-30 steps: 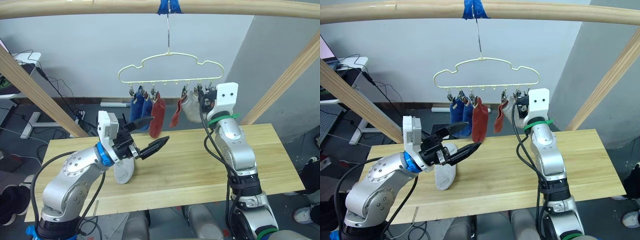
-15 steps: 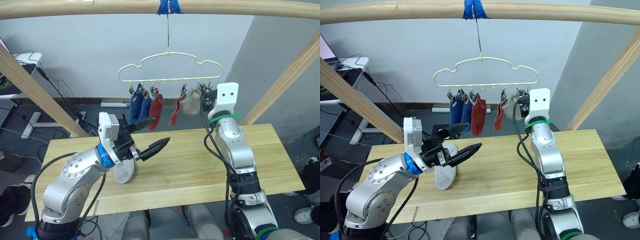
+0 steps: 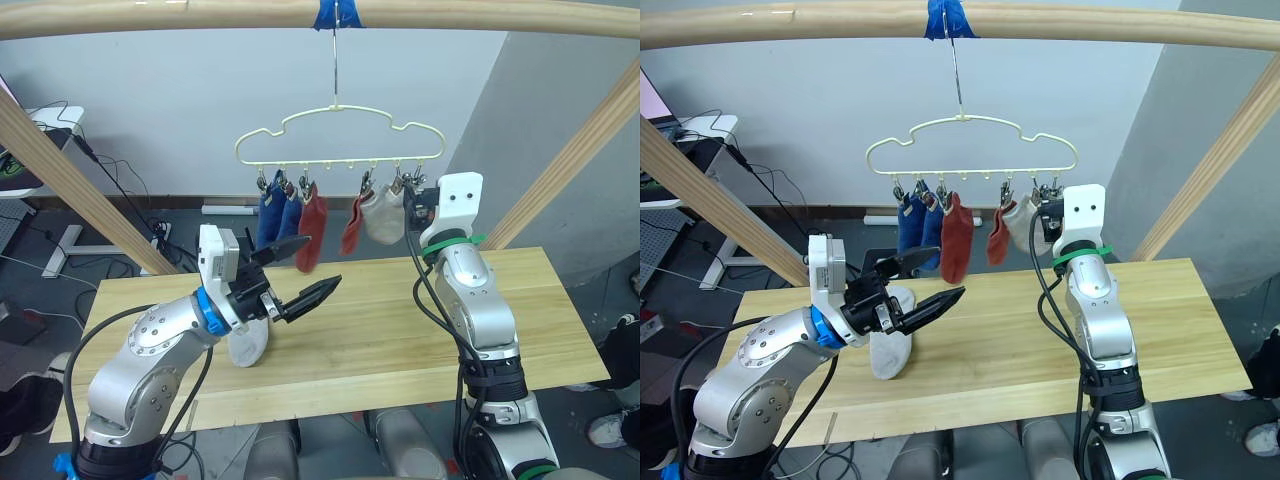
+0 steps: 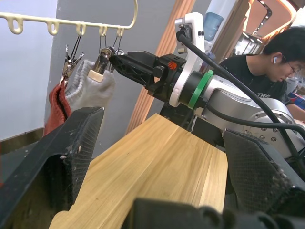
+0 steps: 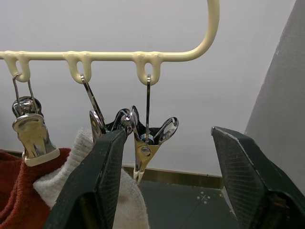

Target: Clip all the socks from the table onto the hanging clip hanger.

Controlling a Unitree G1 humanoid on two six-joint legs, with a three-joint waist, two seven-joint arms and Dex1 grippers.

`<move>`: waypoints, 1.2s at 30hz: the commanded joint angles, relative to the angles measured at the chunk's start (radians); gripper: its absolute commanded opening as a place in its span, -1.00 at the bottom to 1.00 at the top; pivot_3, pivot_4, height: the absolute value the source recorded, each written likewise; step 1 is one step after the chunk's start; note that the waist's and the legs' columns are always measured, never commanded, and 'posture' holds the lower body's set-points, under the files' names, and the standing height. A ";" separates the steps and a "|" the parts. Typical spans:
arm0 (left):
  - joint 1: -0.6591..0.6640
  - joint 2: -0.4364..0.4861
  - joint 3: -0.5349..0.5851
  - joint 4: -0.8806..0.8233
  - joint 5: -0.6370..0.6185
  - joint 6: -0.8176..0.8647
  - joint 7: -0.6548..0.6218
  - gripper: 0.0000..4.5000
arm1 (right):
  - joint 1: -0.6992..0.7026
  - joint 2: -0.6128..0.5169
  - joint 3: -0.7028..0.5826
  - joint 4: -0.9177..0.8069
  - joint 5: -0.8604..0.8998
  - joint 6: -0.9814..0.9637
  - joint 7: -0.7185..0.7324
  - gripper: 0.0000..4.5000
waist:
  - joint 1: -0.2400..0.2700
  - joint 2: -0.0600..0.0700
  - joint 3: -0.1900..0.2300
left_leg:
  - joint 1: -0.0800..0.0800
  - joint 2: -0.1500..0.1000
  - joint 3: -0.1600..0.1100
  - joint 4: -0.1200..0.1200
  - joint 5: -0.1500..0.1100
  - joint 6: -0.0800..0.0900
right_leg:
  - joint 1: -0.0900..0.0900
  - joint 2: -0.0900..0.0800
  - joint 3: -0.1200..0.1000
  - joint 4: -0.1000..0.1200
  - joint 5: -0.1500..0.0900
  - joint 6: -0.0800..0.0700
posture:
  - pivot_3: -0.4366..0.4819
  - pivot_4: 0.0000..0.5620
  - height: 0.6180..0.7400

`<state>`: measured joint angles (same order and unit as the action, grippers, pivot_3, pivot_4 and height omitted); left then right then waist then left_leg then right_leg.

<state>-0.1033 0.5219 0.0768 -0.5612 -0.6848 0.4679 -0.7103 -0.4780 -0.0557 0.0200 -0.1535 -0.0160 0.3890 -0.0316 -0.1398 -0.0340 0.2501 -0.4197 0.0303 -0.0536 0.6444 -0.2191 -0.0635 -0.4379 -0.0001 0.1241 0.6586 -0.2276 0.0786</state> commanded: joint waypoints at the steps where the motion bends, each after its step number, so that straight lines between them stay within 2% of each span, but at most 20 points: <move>1: -0.009 -0.001 0.002 -0.032 -0.003 -0.025 -0.006 1.00 | 0.012 0.007 -0.005 -0.068 0.023 -0.025 0.023 0.33 | 0.000 0.000 0.000 | 0.000 0.000 0.000 0.000 0.000 0.000 | 0.000 0.000 0.000 0.000 0.000 0.000 | -0.28 -0.28 1.00; 16: -0.001 -0.004 -0.001 -0.038 -0.004 -0.024 -0.003 1.00 | 0.028 0.007 -0.006 -0.084 0.025 -0.035 0.041 0.33 | 0.000 0.000 0.000 | 0.001 0.000 0.000 0.000 0.000 0.000 | 0.000 0.000 0.000 0.001 0.000 0.000 | -0.27 -0.25 1.00; 36: -0.006 -0.012 -0.009 -0.047 -0.004 -0.017 0.011 1.00 | -0.061 0.010 -0.010 0.070 -0.019 -0.063 -0.015 0.33 | 0.000 0.000 0.000 | 0.001 0.000 0.000 0.000 0.000 0.000 | 0.000 0.000 0.000 0.000 0.000 0.000 | -0.25 -0.24 1.00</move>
<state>-0.1068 0.5136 0.0681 -0.5647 -0.6848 0.4670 -0.7054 -0.5169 -0.0475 0.0196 -0.0724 -0.0235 0.3602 -0.0321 -0.1398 -0.0339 0.2502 -0.4190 0.0303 -0.0533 0.6443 -0.2189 -0.0633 -0.4377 0.0001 0.1245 0.6591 -0.2280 0.0786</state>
